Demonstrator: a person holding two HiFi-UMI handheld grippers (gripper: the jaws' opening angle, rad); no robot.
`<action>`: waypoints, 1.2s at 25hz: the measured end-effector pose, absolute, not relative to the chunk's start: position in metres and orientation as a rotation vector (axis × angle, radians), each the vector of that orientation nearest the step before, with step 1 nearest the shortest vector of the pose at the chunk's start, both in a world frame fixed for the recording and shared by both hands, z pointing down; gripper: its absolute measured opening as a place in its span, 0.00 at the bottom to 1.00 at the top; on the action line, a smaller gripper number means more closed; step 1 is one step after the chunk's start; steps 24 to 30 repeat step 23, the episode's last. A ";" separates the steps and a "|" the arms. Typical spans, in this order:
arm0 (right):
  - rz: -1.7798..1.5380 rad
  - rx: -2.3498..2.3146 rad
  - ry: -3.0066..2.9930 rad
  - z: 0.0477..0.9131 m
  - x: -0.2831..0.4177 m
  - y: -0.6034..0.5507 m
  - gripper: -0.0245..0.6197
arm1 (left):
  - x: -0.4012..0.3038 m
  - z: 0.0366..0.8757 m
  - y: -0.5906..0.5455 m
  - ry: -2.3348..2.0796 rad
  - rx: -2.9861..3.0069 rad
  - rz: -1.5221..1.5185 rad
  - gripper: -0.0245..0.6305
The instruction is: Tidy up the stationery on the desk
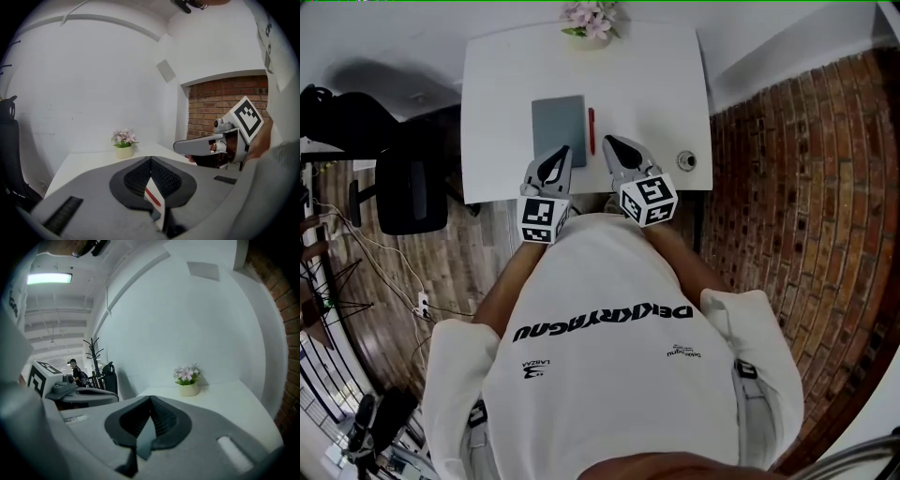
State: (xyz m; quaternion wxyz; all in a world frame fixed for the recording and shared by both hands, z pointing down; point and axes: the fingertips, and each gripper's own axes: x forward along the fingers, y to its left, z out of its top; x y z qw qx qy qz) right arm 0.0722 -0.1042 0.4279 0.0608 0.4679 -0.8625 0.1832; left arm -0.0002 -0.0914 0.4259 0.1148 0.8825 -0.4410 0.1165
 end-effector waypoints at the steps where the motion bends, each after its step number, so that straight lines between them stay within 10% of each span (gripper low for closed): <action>1: 0.549 1.415 -2.611 0.428 0.072 -0.105 0.03 | -0.001 0.426 -0.092 -1.295 2.586 0.342 0.04; 30: 0.560 1.418 -2.581 0.434 0.074 -0.104 0.03 | -0.004 0.433 -0.093 -1.306 2.572 0.380 0.04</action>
